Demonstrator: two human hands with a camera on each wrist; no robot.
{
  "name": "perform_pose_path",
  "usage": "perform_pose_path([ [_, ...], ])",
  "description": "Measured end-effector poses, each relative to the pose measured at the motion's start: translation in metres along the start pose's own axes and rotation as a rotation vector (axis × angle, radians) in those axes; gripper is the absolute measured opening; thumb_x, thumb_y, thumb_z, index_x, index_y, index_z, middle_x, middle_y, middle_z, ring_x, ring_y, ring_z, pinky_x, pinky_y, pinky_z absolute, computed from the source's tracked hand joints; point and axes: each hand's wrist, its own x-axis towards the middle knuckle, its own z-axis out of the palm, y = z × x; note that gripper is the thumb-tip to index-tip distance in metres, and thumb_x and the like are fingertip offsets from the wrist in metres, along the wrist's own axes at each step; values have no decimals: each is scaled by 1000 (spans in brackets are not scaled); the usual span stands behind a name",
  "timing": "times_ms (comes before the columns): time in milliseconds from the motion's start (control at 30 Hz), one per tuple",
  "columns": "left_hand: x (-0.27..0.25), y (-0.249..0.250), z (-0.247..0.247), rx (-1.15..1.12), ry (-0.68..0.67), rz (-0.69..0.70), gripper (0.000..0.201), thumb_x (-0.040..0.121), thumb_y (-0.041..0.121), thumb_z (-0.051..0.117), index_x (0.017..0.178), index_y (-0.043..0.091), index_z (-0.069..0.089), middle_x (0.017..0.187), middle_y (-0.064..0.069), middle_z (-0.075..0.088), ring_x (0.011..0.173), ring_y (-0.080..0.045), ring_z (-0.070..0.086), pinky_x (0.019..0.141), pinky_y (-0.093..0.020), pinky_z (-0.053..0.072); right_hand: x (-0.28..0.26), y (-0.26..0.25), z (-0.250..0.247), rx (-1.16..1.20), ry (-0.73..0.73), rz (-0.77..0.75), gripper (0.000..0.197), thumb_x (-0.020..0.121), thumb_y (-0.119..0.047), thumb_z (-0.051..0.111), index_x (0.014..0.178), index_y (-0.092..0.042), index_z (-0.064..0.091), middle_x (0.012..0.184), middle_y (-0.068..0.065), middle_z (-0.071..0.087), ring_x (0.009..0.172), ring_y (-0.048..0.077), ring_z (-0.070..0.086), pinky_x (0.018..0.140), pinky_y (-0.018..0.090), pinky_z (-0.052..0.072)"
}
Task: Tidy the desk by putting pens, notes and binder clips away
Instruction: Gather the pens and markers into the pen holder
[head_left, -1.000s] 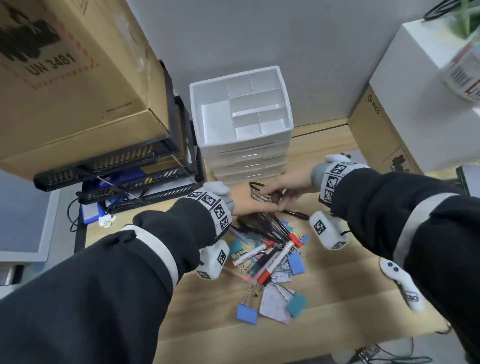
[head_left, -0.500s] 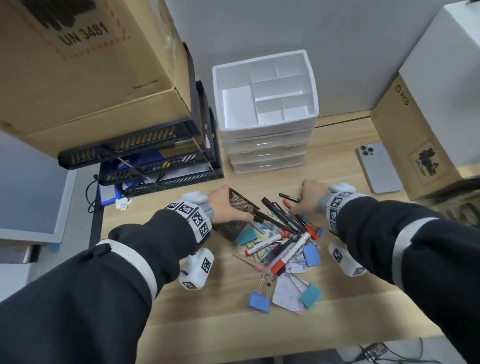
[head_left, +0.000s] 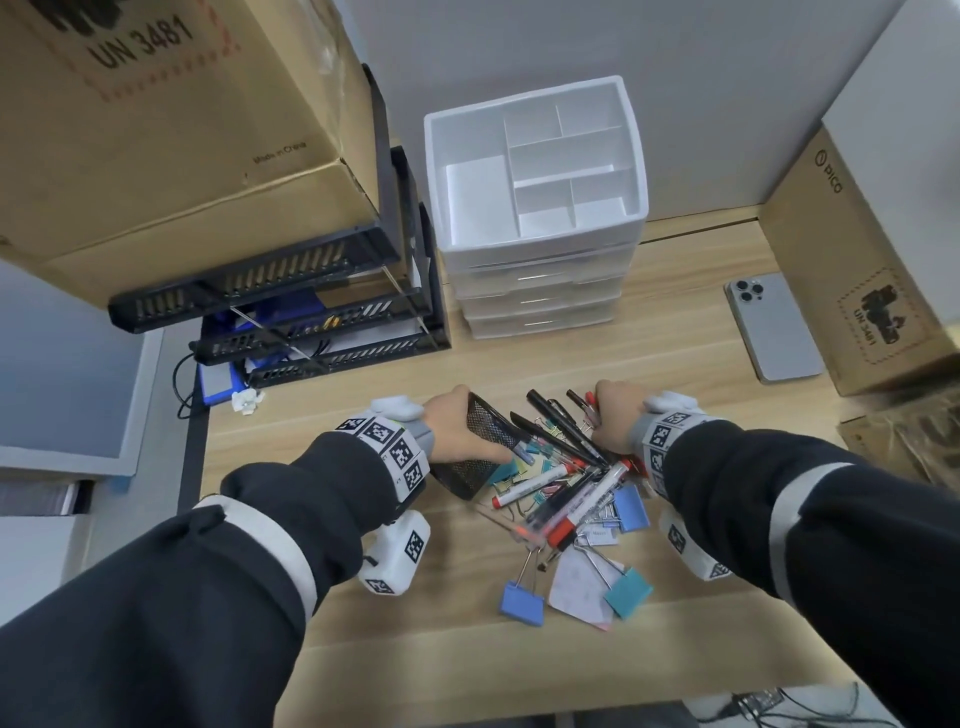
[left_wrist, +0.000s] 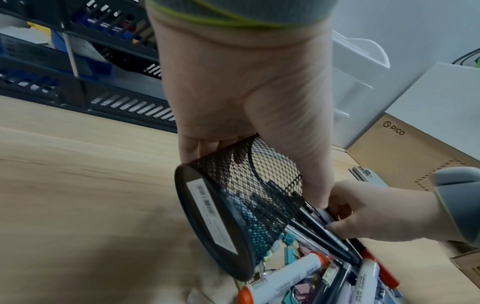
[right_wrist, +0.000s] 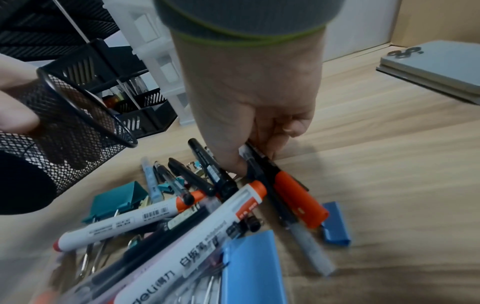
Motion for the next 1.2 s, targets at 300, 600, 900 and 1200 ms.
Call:
perform_pose_path([
  [300,11,5,5,58,-16,4,83,58,66,84,113,17,46,103,-1,63,90,-19,62,82,-40,57,-10,1,-7,55,-50,-28,20,94,-29,60,90,-10,63,76,3,61,66,19,56,57,27,43],
  [600,18,14,7,50,-29,26,85,58,67,83,115,16,46,105,-2,63,93,-20,62,85,-43,56,0,9,-6,278,88,-94,31,105,-36,38,94,-10,50,81,8,62,75,28,62,71,38,51],
  [900,20,7,10,41,-47,13,87,59,65,84,118,15,45,106,-1,63,94,-20,63,85,-43,57,-1,-2,1,178,5,-73,21,96,-29,64,96,-9,61,90,7,64,82,23,61,71,30,49],
  [1200,20,7,7,58,-60,9,90,55,65,86,118,17,42,105,-1,63,92,-20,63,84,-43,57,-6,-6,-16,143,-102,-124,20,100,-25,52,90,-9,57,79,4,58,72,22,57,59,28,43],
])
